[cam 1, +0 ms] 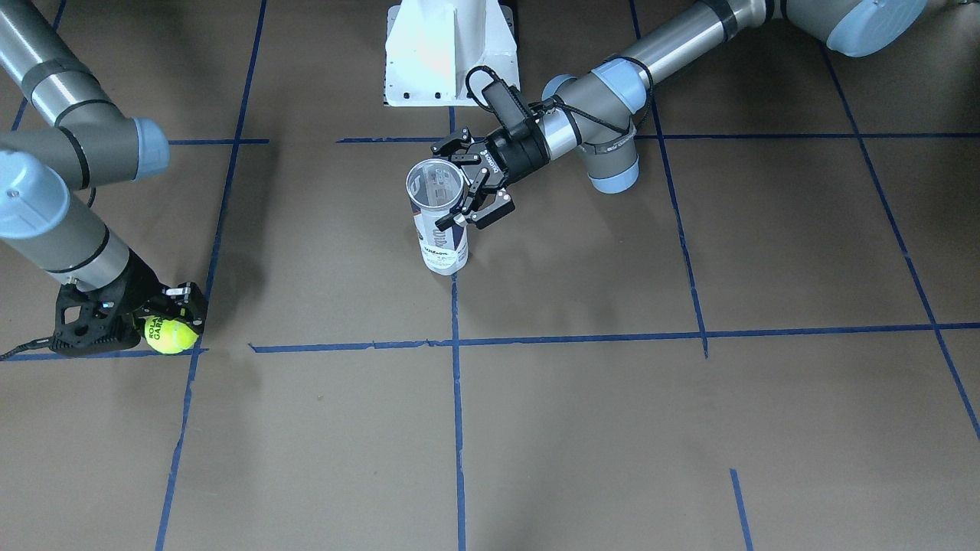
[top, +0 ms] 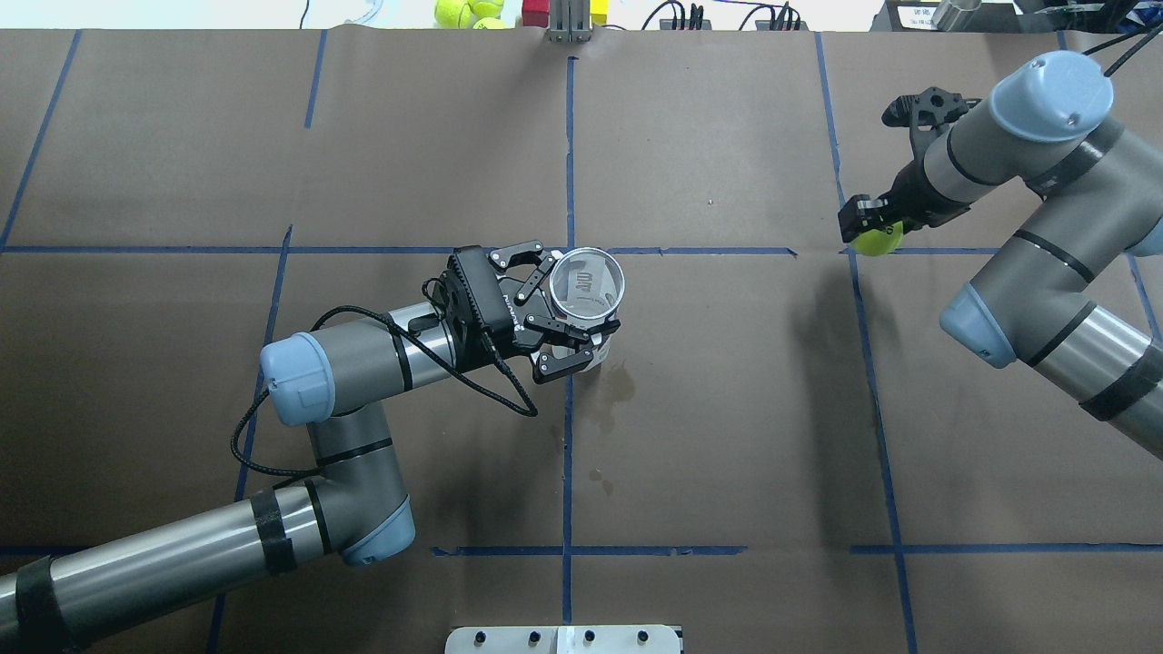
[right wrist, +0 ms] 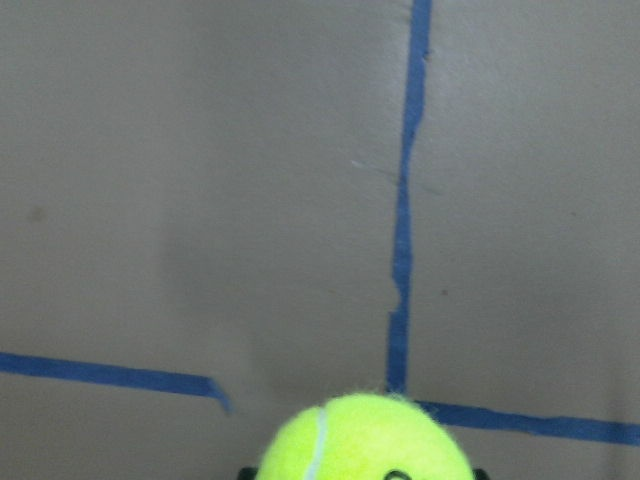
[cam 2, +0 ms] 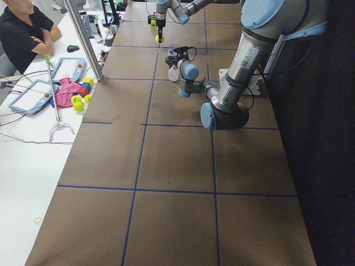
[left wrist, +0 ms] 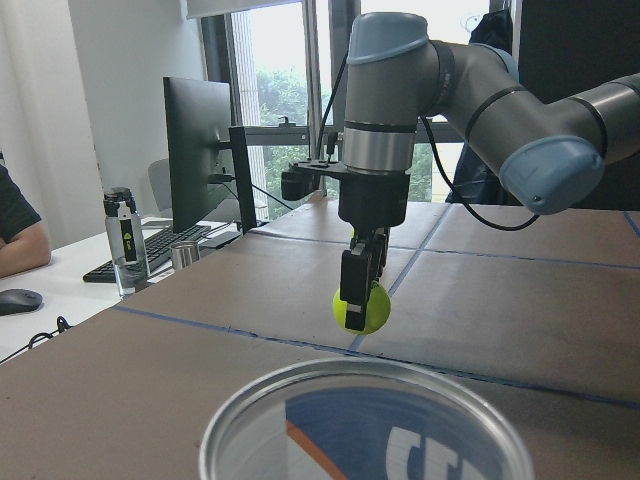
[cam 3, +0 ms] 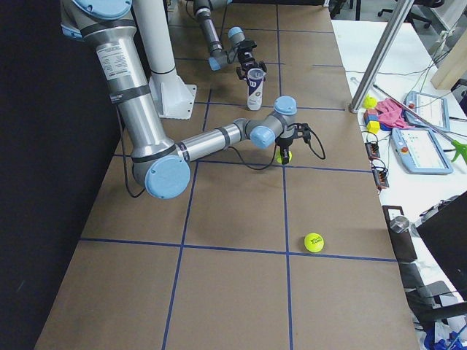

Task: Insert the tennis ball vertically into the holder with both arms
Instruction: 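Carry the ball with the right gripper over the can's open top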

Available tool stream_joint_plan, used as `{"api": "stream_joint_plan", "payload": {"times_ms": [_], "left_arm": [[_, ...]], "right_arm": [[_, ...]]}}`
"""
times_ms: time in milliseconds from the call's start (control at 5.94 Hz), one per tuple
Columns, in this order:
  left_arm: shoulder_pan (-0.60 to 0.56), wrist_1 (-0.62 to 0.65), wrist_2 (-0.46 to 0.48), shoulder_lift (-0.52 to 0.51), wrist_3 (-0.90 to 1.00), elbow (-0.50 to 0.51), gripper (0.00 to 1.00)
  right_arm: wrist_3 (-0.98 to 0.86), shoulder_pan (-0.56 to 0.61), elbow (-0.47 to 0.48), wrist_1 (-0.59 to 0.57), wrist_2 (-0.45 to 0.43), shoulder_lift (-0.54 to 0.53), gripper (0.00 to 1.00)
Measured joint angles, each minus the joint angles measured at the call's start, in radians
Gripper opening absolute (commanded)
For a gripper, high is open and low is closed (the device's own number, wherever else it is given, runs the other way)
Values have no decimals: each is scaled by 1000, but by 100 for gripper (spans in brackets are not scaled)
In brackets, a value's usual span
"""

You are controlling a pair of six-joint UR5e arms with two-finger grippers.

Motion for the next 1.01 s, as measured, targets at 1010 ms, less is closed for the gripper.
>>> {"api": "stream_joint_plan", "payload": {"times_ms": [1010], "left_arm": [[2,-9,1,15,-22,-12,83]], "right_arm": [[581,-248,353,-417,-161,324,2]]}}
